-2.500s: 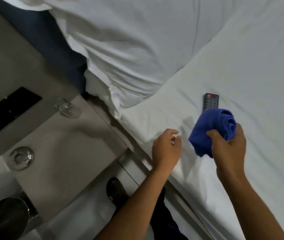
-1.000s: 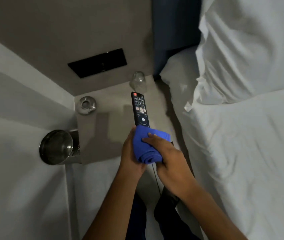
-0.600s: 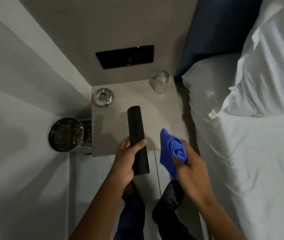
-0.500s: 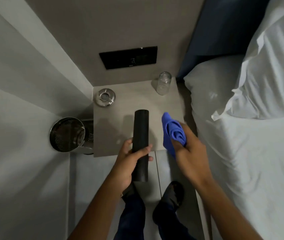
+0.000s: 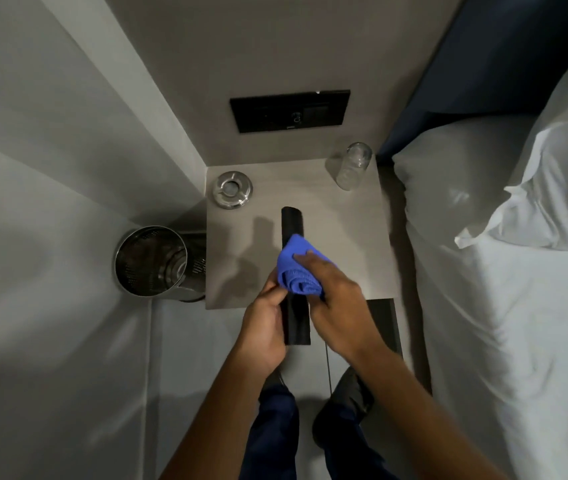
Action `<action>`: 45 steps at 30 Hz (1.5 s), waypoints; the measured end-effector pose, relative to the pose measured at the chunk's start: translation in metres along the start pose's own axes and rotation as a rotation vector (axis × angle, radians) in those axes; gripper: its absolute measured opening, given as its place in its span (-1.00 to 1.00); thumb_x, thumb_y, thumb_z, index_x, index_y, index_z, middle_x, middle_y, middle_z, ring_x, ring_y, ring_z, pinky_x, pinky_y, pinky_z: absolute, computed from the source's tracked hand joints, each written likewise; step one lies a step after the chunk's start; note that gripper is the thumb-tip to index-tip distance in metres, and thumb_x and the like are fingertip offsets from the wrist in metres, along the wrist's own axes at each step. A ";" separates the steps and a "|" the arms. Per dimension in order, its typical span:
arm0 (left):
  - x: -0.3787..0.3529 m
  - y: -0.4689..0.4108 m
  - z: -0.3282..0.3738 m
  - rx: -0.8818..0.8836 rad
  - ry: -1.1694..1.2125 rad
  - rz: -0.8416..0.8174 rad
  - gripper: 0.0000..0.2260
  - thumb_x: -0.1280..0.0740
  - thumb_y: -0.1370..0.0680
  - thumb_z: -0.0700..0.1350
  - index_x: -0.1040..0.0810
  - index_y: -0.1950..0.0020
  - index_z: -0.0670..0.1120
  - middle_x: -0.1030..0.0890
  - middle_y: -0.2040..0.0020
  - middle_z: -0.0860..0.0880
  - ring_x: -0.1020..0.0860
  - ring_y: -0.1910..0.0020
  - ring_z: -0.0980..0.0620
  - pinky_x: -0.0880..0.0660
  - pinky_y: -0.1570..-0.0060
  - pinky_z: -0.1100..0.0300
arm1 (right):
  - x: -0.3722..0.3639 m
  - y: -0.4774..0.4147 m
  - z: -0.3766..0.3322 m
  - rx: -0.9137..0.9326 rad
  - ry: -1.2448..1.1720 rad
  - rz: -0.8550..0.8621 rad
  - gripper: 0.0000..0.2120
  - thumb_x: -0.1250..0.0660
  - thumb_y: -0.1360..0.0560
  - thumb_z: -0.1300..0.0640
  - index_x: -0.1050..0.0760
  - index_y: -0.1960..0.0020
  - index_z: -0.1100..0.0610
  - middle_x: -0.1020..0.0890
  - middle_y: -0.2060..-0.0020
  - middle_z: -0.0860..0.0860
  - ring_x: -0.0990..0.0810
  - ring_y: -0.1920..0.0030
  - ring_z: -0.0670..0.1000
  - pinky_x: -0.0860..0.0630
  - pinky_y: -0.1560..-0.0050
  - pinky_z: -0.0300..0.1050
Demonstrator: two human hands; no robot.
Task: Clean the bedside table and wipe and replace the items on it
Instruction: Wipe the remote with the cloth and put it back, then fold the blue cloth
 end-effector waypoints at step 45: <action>0.037 0.021 -0.030 -0.068 -0.220 0.044 -0.58 -0.43 -0.46 0.05 -0.51 -0.32 0.21 -0.69 -0.18 0.08 -0.67 -0.12 0.04 -0.63 0.05 0.13 | 0.016 0.021 0.063 -0.433 -0.796 -0.042 -0.78 -0.24 -0.59 0.15 -0.53 -0.20 0.03 -0.67 -0.10 0.06 -0.65 -0.07 0.13 -0.60 -0.09 0.16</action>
Point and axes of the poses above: each hand's wrist, its own y-axis away from the middle knuckle, its own x-axis out of the back of the hand, z = x × y, the point moved 1 cm from there along -y, towards the middle knuckle
